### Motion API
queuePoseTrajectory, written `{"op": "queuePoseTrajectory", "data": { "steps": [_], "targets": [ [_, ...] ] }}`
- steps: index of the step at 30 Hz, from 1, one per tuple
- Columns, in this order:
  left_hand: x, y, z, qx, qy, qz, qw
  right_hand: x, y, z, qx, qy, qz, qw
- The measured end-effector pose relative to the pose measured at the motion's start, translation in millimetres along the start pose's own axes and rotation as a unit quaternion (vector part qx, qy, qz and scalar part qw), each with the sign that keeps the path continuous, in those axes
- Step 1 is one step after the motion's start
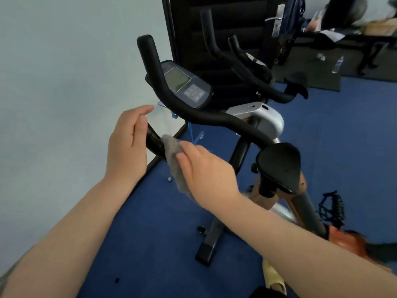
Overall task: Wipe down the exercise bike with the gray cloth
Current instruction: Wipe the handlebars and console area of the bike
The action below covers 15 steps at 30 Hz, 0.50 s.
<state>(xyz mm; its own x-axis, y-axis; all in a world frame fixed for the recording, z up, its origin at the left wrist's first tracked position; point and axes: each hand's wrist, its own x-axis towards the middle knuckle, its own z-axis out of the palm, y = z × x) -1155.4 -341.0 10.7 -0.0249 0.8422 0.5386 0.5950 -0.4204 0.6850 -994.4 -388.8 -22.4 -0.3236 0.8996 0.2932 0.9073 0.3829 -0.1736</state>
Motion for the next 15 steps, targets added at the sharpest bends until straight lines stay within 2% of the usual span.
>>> {"op": "queuePoseTrajectory", "data": {
  "steps": [3, 6, 9, 12, 15],
  "targets": [
    [-10, 15, 13, 0.094, 0.028, 0.067, 0.993, -37, 26, 3, 0.053, 0.081, 0.055, 0.994],
    [-29, 23, 35, 0.172, -0.044, 0.162, 0.971, -40, 35, 7, 0.073, 0.111, 0.1, 0.986],
    [-40, 17, 49, 0.244, -0.079, 0.171, 0.951, -40, 25, 8, 0.119, 0.126, 0.131, 0.976],
    [-42, 13, 54, 0.249, -0.02, 0.187, 0.95, -50, 15, 12, 0.105, 0.114, 0.105, 0.982],
    [-42, 14, 59, 0.234, 0.018, 0.193, 0.953, -46, 32, -2, 0.064, 0.023, 0.054, 0.996]
  ]
}}
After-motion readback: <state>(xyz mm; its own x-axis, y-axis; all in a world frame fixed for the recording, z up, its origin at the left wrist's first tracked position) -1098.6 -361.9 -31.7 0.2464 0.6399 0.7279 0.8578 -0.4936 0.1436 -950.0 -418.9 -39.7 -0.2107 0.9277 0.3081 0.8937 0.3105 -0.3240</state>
